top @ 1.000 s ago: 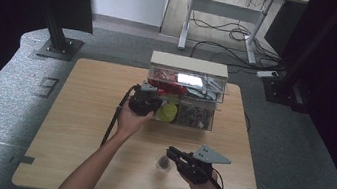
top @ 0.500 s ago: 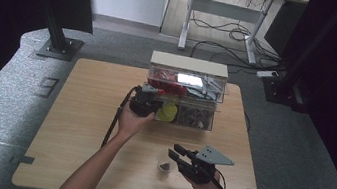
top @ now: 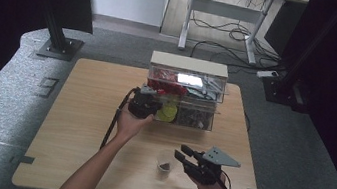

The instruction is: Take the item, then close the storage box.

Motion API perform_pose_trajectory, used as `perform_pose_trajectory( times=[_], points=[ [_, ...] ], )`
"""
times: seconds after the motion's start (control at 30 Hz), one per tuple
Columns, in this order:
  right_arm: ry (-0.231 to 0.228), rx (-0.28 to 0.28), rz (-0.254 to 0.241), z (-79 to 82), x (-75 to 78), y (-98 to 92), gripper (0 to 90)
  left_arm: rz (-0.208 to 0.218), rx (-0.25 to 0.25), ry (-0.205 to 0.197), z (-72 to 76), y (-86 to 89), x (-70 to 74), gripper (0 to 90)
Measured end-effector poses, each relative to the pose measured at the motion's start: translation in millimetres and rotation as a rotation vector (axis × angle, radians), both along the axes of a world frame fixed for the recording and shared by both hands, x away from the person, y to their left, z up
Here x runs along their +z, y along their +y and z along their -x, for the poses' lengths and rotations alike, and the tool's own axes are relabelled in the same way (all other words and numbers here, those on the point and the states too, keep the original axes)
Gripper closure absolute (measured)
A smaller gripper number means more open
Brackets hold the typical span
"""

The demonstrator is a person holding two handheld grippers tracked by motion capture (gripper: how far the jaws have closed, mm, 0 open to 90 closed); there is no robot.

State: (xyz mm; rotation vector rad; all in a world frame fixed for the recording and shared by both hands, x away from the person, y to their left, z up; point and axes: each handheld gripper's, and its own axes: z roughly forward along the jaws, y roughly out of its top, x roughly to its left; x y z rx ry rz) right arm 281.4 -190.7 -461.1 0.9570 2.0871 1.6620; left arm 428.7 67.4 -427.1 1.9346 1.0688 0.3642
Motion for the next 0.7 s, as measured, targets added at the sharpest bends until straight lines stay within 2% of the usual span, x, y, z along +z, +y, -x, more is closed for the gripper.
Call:
perform_pose_trajectory(
  times=[0.7],
  points=[
    [0.025,-0.033,-0.007,0.6,-5.0,-12.3,62.7,-0.004,-0.006,0.016,11.3,2.0,-10.5,86.7]
  ],
)
